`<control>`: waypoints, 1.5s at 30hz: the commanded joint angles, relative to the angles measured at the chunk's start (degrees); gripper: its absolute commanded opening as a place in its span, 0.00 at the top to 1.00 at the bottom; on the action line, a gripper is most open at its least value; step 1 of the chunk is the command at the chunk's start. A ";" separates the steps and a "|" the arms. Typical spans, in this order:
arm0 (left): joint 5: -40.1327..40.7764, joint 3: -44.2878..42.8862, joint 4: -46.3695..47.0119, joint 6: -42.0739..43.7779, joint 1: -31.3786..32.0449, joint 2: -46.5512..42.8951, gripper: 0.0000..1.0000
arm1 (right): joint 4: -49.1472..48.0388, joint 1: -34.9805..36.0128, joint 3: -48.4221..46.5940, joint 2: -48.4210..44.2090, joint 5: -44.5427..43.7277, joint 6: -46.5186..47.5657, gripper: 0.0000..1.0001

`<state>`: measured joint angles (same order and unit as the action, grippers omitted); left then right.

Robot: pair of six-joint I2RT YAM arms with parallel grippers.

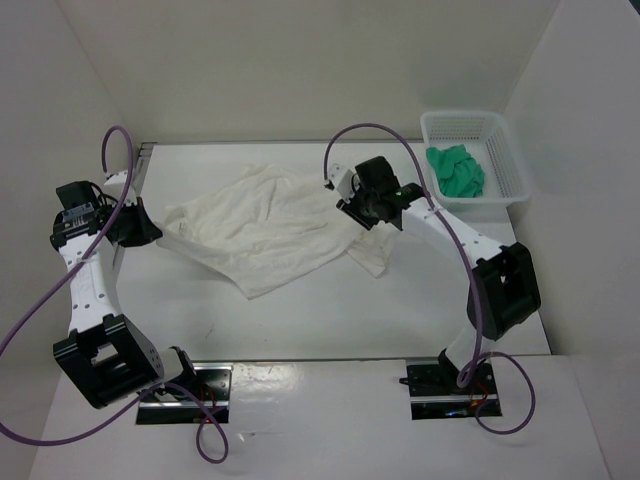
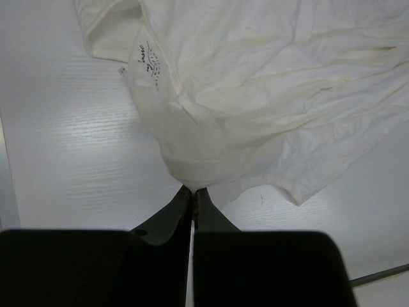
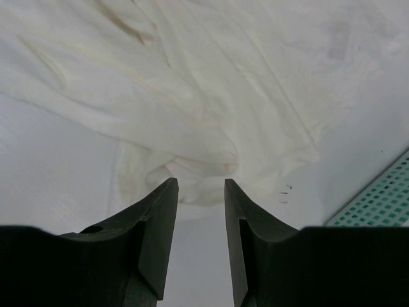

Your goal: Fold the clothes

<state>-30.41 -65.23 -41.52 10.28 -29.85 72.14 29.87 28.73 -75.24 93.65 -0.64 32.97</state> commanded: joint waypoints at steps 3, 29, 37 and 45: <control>-1.75 0.81 1.00 0.00 0.14 -0.60 1.00 | 1.25 -0.08 1.68 -0.92 2.49 0.08 0.57; -1.75 0.81 0.47 0.00 0.14 -0.07 1.00 | 6.26 0.54 1.68 10.42 8.73 1.75 0.58; -1.75 0.81 0.47 0.00 0.14 -0.07 1.00 | 4.59 1.06 1.68 8.49 3.38 1.14 0.93; -1.75 0.81 0.47 0.00 0.14 -0.07 1.00 | -0.05 3.26 5.09 -11.00 -6.64 3.76 1.00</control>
<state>-30.70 -65.23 -41.58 10.28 -29.85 72.14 34.52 30.70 -71.07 93.67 -3.01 34.76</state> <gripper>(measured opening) 0.009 0.011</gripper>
